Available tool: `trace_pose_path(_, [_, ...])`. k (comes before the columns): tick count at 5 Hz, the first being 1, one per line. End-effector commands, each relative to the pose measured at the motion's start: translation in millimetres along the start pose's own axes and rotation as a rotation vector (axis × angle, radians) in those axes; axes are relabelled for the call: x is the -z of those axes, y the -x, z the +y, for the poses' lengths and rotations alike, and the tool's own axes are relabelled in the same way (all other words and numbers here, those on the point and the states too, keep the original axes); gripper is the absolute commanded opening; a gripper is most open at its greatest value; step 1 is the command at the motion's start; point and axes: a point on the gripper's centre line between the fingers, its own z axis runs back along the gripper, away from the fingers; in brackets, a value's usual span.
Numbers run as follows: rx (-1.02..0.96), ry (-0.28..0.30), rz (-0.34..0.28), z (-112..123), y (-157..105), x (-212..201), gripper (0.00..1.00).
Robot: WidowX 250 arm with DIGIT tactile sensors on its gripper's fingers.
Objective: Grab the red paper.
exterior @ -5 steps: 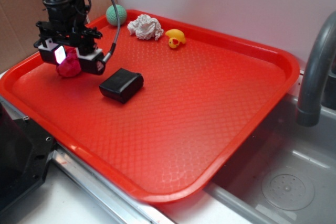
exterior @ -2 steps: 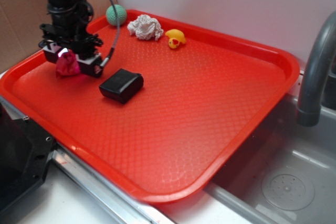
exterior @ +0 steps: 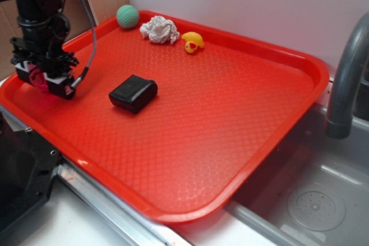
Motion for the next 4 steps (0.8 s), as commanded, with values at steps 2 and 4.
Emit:
trace_pose_path(2, [0.123, 0.118, -0.201, -37.5, -3.2, -103.3, 0.00])
trace_pose_path(4, [0.215, 0.135, -0.174, -117.5, -36.2, -182.1, 0.00])
